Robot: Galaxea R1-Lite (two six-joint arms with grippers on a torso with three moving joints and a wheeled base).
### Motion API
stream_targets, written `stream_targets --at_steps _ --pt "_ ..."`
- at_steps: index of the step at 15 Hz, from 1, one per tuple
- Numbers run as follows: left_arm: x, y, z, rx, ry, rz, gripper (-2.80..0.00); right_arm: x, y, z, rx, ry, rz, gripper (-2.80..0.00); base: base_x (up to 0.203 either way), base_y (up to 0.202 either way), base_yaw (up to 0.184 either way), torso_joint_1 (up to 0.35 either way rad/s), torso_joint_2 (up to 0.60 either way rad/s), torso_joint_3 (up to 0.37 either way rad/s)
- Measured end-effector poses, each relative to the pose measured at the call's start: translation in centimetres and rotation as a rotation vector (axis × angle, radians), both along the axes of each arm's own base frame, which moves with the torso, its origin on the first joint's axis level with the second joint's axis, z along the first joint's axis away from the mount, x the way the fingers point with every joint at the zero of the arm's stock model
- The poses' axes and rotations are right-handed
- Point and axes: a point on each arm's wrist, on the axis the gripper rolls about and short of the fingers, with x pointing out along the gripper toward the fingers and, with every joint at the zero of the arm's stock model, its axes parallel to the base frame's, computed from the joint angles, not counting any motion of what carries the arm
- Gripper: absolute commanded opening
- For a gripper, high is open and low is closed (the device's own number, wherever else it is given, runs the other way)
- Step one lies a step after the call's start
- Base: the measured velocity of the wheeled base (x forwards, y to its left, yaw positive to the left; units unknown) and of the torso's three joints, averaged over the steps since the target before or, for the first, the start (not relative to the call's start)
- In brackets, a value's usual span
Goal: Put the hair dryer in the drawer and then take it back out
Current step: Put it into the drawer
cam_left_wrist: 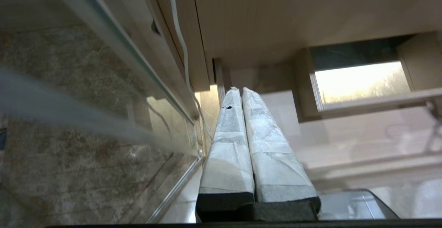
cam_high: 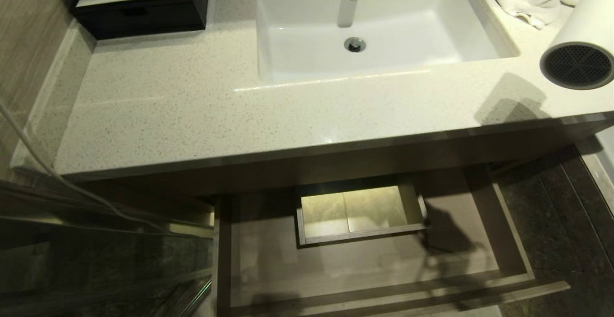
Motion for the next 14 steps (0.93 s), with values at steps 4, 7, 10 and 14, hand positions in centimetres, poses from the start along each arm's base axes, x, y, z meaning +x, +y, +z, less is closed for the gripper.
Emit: stream_targets --at_steps 4,7,10,14 --pt "0.0 0.0 0.0 0.0 0.0 0.0 -2.8 -0.6 0.2 -0.4 0.002 0.004 0.0 -2.8 0.0 0.0 0.0 -0.305 0.08 -0.227" --pt "0.0 0.0 0.0 0.0 0.0 0.0 -2.8 -1.0 0.4 -0.7 0.001 0.005 0.002 -2.8 0.0 0.0 0.0 -0.285 0.03 -0.243" --pt "0.0 0.0 0.0 0.0 0.0 0.0 -2.8 -1.3 0.6 -1.0 0.007 0.005 0.003 -2.8 0.0 0.0 0.0 -0.268 0.0 -0.272" --pt "0.0 0.0 0.0 0.0 -0.001 0.0 -2.8 -1.5 0.6 -1.2 0.012 0.008 0.002 -2.8 0.0 0.0 0.0 -0.224 -0.04 -0.257"
